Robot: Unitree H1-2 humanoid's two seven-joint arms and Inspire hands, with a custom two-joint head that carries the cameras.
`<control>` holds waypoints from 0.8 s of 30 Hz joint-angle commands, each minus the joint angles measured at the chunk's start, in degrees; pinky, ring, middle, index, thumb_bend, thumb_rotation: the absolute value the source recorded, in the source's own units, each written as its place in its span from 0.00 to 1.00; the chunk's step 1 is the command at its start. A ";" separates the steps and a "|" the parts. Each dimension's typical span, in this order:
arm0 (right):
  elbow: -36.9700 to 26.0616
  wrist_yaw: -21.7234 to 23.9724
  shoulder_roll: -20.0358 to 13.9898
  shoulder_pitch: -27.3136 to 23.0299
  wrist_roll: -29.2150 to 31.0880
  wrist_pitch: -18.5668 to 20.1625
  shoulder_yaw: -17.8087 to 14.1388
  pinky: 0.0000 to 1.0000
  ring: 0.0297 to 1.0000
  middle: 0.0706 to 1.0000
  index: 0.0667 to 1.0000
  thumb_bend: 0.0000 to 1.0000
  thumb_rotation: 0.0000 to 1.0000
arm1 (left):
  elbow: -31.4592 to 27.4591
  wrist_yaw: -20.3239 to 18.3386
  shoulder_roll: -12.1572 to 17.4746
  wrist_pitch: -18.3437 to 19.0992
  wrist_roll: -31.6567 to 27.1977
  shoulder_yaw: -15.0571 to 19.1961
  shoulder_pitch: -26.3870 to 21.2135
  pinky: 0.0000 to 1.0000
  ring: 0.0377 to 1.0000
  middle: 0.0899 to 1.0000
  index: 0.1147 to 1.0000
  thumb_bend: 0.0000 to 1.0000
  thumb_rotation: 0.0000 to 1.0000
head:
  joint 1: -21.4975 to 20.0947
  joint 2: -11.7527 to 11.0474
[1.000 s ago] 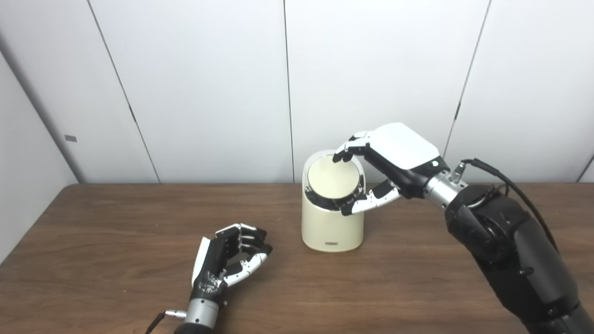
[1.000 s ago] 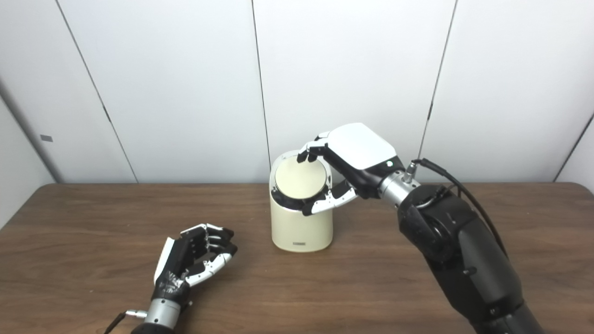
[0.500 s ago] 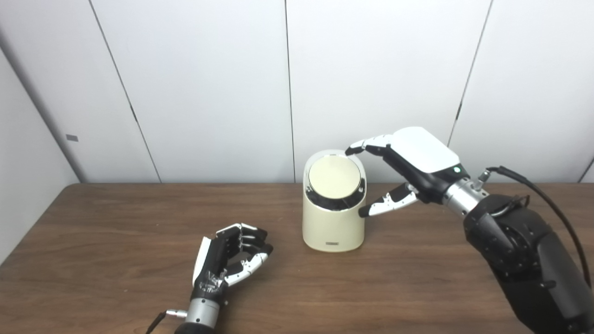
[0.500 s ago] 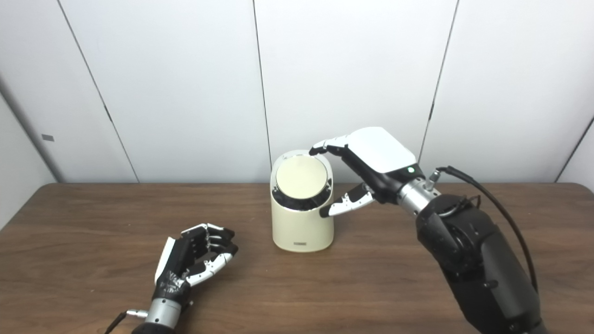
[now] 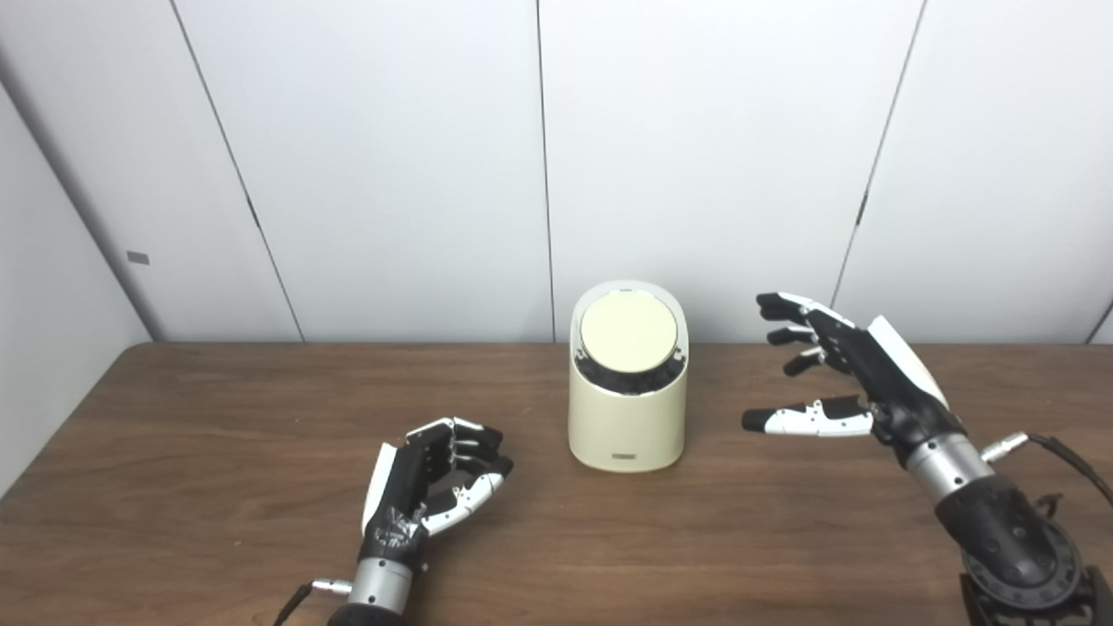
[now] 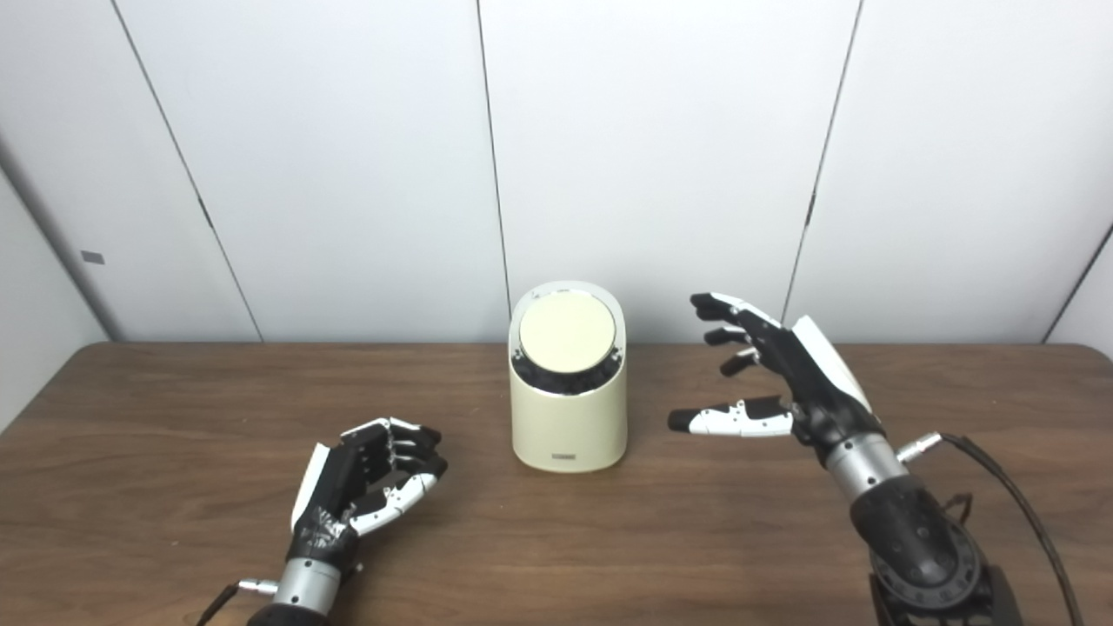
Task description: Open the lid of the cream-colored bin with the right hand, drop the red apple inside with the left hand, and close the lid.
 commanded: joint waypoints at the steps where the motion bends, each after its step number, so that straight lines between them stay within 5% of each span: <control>1: -0.75 -2.34 0.47 -0.32 2.64 -3.19 -0.49 0.59 0.76 0.83 0.84 0.69 0.29 | 1.89 -0.01 0.00 -1.12 -0.47 -0.14 1.80 0.52 0.57 0.59 0.43 0.51 0.04 | -0.01 0.06; 14: 4.24 -8.24 1.13 5.18 6.89 -11.72 -0.37 0.62 0.74 0.80 0.83 0.69 0.17 | 2.26 -0.77 0.35 -2.10 -1.63 0.06 1.54 0.50 0.56 0.59 0.43 0.51 0.04 | 0.35 -0.14; 23: 6.26 -10.01 2.07 7.47 10.54 -15.13 -0.56 0.63 0.77 0.82 0.84 0.69 0.19 | -1.31 -1.16 1.05 -2.15 -1.35 -0.02 2.36 0.51 0.57 0.61 0.43 0.51 0.05 | 0.13 -0.09; 24: 6.25 -10.05 2.31 7.70 11.07 -15.19 -0.54 0.63 0.77 0.82 0.84 0.70 0.19 | -1.77 -1.33 1.33 -2.61 -1.24 -0.11 2.45 0.52 0.58 0.62 0.55 0.61 0.02 | 0.07 -0.11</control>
